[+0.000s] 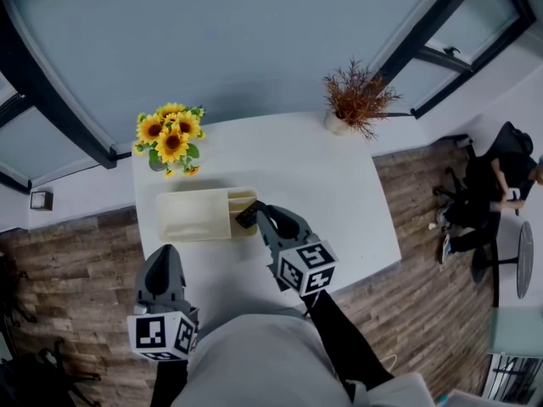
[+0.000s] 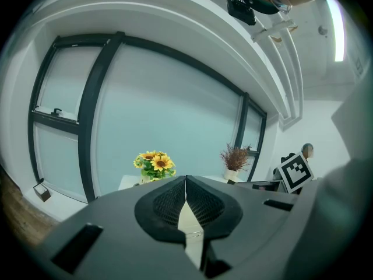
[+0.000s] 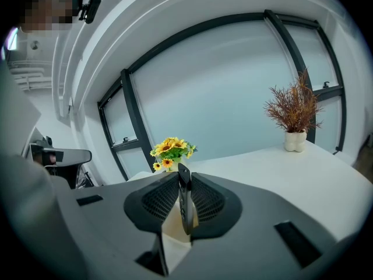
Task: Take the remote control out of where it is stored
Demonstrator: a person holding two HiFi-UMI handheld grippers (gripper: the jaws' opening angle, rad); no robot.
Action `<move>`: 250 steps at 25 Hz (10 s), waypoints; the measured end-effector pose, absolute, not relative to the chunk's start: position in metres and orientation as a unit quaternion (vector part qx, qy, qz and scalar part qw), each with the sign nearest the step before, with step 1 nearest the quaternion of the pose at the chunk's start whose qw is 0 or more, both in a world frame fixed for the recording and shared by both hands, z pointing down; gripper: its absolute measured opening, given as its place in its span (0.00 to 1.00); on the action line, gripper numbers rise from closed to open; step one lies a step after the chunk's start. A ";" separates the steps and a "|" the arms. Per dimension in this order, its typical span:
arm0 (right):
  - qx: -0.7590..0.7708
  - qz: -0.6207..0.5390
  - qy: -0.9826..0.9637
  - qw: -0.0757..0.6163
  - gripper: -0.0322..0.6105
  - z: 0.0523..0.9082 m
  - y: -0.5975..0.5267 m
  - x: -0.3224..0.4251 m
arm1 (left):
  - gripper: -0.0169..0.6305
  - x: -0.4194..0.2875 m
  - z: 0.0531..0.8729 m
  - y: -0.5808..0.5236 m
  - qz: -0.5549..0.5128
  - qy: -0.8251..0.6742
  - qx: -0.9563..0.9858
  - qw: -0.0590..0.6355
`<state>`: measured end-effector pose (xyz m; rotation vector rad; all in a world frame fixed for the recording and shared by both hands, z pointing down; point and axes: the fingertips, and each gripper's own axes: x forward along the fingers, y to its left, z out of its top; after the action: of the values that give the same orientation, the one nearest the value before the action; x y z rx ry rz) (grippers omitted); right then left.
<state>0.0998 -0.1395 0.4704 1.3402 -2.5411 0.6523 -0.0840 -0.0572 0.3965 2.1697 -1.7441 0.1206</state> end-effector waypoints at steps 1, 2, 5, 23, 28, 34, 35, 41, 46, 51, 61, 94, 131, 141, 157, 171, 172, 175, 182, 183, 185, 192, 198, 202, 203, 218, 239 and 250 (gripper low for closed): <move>0.453 0.220 -0.859 0.097 0.16 0.470 -0.140 0.100 | 0.04 -0.084 0.397 -0.057 0.043 -0.616 0.766 0.177; 0.453 0.220 -0.859 0.097 0.16 0.470 -0.140 0.100 | 0.04 -0.084 0.397 -0.058 0.043 -0.616 0.766 0.177; 0.451 0.221 -0.859 0.097 0.16 0.469 -0.140 0.098 | 0.04 -0.085 0.398 -0.058 0.041 -0.618 0.765 0.177; 0.454 0.221 -0.858 0.095 0.16 0.469 -0.140 0.101 | 0.04 -0.083 0.395 -0.059 0.042 -0.614 0.769 0.176; 0.454 0.220 -0.858 0.096 0.16 0.468 -0.140 0.100 | 0.04 -0.084 0.397 -0.059 0.040 -0.615 0.767 0.177; 0.456 0.221 -0.857 0.095 0.16 0.467 -0.139 0.101 | 0.04 -0.082 0.395 -0.060 0.039 -0.612 0.771 0.175; 0.457 0.221 -0.856 0.095 0.16 0.467 -0.139 0.101 | 0.04 -0.082 0.395 -0.060 0.038 -0.612 0.770 0.175; 0.456 0.221 -0.857 0.094 0.16 0.467 -0.138 0.102 | 0.04 -0.081 0.394 -0.061 0.038 -0.609 0.773 0.173; 0.456 0.221 -0.857 0.093 0.16 0.466 -0.137 0.102 | 0.04 -0.080 0.393 -0.062 0.038 -0.609 0.774 0.173; 0.457 0.221 -0.857 0.091 0.16 0.465 -0.136 0.103 | 0.04 -0.081 0.395 -0.059 0.035 -0.611 0.771 0.174; 0.457 0.217 -0.858 0.093 0.16 0.463 -0.137 0.104 | 0.04 -0.080 0.394 -0.059 0.035 -0.609 0.772 0.176; 0.457 0.211 -0.860 0.088 0.16 0.456 -0.137 0.105 | 0.04 -0.080 0.392 -0.060 0.031 -0.608 0.774 0.175; 0.457 0.200 -0.863 0.080 0.16 0.445 -0.135 0.105 | 0.04 -0.080 0.394 -0.059 0.029 -0.608 0.774 0.177; 0.458 0.198 -0.863 0.081 0.16 0.442 -0.134 0.105 | 0.04 -0.081 0.393 -0.060 0.029 -0.607 0.775 0.176; 0.460 0.197 -0.862 0.078 0.16 0.439 -0.133 0.107 | 0.04 -0.081 0.394 -0.060 0.028 -0.605 0.776 0.177; 0.459 0.192 -0.864 0.073 0.16 0.434 -0.133 0.106 | 0.04 -0.082 0.394 -0.060 0.026 -0.607 0.775 0.177; 0.459 0.192 -0.864 0.073 0.16 0.434 -0.133 0.106 | 0.04 -0.082 0.394 -0.060 0.026 -0.607 0.774 0.177; 0.459 0.191 -0.864 0.072 0.16 0.433 -0.133 0.107 | 0.04 -0.081 0.394 -0.060 0.027 -0.605 0.775 0.178; 0.460 0.190 -0.865 0.069 0.16 0.429 -0.132 0.107 | 0.04 -0.081 0.395 -0.058 0.026 -0.606 0.775 0.179; 0.460 0.190 -0.865 0.069 0.16 0.429 -0.132 0.107 | 0.04 -0.081 0.395 -0.058 0.026 -0.605 0.775 0.179; 0.459 0.190 -0.865 0.069 0.16 0.428 -0.133 0.107 | 0.04 -0.080 0.394 -0.058 0.027 -0.604 0.776 0.178; 0.458 0.188 -0.867 0.067 0.16 0.425 -0.133 0.106 | 0.04 -0.080 0.392 -0.058 0.027 -0.605 0.776 0.177; 0.456 0.185 -0.868 0.063 0.16 0.422 -0.133 0.106 | 0.04 -0.081 0.394 -0.058 0.024 -0.606 0.775 0.177; 0.457 0.183 -0.868 0.062 0.16 0.420 -0.133 0.106 | 0.04 -0.081 0.393 -0.058 0.025 -0.605 0.776 0.177; 0.457 0.183 -0.868 0.062 0.16 0.420 -0.133 0.106 | 0.04 -0.081 0.393 -0.058 0.024 -0.606 0.775 0.177; 0.458 0.182 -0.868 0.060 0.16 0.417 -0.134 0.106 | 0.04 -0.081 0.392 -0.060 0.025 -0.602 0.778 0.175; 0.456 0.173 -0.871 0.052 0.16 0.410 -0.135 0.106 | 0.04 -0.082 0.394 -0.060 0.023 -0.605 0.776 0.177; 0.461 0.165 -0.871 0.044 0.16 0.404 -0.136 0.107 | 0.04 -0.078 0.394 -0.060 0.024 -0.600 0.779 0.179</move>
<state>0.1074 -0.1362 0.4039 1.4104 -2.6622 0.5032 -0.0777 -0.0603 0.3940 2.2036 -1.6978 0.0683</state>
